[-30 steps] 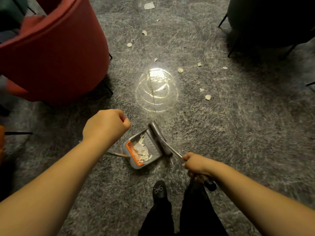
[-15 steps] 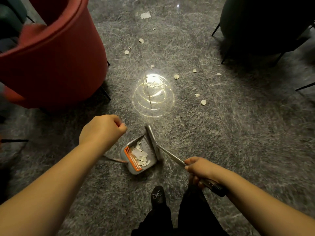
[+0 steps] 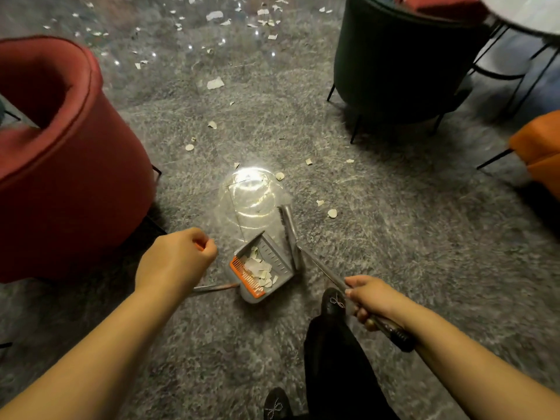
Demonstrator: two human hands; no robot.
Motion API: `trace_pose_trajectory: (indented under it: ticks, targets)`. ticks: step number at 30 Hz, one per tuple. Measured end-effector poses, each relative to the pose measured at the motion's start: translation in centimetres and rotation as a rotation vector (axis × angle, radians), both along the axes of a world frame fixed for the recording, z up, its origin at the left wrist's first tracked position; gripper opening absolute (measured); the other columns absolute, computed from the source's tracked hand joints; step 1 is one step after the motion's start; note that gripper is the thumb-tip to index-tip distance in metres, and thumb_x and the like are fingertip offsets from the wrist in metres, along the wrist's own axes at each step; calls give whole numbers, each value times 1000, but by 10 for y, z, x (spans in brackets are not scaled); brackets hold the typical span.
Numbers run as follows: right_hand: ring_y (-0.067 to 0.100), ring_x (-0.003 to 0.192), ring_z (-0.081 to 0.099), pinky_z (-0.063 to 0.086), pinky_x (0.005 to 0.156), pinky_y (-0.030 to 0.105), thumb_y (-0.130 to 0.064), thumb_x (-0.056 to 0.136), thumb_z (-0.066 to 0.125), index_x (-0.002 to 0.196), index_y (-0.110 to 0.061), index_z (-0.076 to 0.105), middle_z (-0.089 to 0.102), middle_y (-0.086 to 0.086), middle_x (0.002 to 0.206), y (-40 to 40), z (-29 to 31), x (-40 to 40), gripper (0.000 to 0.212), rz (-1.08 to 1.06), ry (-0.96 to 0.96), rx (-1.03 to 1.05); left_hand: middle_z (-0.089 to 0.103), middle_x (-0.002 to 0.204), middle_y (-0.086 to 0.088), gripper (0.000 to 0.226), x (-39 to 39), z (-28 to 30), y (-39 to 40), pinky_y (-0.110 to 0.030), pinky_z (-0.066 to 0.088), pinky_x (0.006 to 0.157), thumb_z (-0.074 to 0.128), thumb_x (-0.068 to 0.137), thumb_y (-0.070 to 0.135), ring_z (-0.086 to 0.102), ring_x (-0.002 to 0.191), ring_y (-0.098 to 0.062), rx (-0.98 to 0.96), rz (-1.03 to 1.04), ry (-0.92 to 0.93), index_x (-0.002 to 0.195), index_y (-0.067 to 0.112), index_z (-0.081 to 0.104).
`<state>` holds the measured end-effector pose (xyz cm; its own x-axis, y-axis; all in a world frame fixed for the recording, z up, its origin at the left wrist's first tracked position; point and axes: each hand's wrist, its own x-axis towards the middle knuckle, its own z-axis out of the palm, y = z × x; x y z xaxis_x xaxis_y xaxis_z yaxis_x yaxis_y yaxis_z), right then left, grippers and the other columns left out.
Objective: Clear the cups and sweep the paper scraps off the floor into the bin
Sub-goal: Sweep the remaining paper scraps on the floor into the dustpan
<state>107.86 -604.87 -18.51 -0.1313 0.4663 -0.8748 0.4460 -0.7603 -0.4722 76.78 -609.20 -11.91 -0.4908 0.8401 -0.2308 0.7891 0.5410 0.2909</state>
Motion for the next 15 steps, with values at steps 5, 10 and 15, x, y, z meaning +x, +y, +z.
trace_pose_trajectory:
  ticks: [5,10,15]
  targets:
    - [7,29,35,30,34,13,-7,100,37,136,-19,42,40,8,59,74,-21,37,39,-67,-25,34,71,83,-4,17,24,-7,78,-32,44,64,61,87,44,63,85,-30,20,-69,23,78,31,65]
    - [11,38,35,29,37,15,-5,100,36,121,-19,45,40,9,59,160,-19,77,26,-79,-88,47,72,87,-3,18,48,-19,164,-31,45,66,61,88,48,64,87,-28,0,-108,18,86,32,69]
    - [13,42,37,30,37,16,-7,100,36,142,-17,35,43,9,63,243,-31,111,44,-87,-170,8,70,82,2,19,84,-25,245,-30,45,64,59,89,48,64,82,-25,-35,-132,12,87,31,69]
